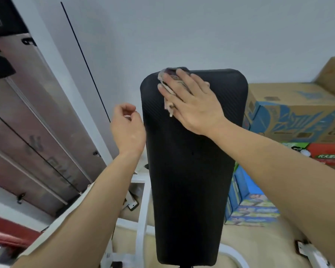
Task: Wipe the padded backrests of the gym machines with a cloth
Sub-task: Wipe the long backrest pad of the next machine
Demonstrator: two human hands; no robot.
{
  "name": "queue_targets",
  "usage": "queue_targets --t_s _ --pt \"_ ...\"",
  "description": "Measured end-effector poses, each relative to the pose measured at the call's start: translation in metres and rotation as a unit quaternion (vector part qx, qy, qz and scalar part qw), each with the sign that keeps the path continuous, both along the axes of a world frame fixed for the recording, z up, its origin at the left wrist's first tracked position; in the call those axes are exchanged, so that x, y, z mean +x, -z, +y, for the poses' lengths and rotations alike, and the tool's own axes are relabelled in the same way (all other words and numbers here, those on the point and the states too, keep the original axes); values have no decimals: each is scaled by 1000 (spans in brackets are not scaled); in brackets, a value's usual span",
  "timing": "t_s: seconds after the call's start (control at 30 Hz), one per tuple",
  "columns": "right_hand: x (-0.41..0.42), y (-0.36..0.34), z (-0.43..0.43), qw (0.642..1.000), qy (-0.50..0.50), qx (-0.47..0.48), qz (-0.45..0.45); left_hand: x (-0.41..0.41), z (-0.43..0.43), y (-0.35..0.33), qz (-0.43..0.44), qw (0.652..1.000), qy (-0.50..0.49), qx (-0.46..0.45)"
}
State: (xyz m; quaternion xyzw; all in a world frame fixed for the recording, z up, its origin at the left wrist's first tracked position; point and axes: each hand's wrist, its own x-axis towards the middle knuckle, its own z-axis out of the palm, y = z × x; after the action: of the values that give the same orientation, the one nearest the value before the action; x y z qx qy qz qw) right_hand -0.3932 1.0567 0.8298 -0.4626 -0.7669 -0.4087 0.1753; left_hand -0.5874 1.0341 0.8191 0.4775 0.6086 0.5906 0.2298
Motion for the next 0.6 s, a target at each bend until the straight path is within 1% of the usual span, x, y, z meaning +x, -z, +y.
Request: queue_targets --t_s 0.07,0.13,0.2,0.3,0.33,0.4,0.43,0.47,0.53,0.6 --pt "-18 12 0 1000 2 11 19 -9 4 8 2 1000 8 -14" --pt "-30 49 -12 1000 -16 0 -4 -17 5 22 -1 998 48 -44" --pt "-38 96 -31 997 -36 -26 -69 -22 4 37 -2 992 91 -82" --pt "-38 146 -56 978 -67 -98 -169 -24 -6 54 -6 987 108 -118" --pt "-35 148 -60 968 -82 -125 -203 -26 -9 57 -12 986 106 -124" --pt "-27 126 -54 951 -99 -145 -254 -30 -14 58 -17 986 94 -135" --pt "-26 106 -47 954 -88 -131 -255 -34 -15 57 -20 987 88 -136" --pt "-27 80 -37 966 -68 -99 -227 -37 -15 55 -25 987 82 -135" --pt "-31 25 -12 991 -22 -48 -121 -42 -13 50 -41 989 71 -125" --pt "-43 -15 6 999 7 -39 -34 -45 -12 44 -44 991 61 -111"
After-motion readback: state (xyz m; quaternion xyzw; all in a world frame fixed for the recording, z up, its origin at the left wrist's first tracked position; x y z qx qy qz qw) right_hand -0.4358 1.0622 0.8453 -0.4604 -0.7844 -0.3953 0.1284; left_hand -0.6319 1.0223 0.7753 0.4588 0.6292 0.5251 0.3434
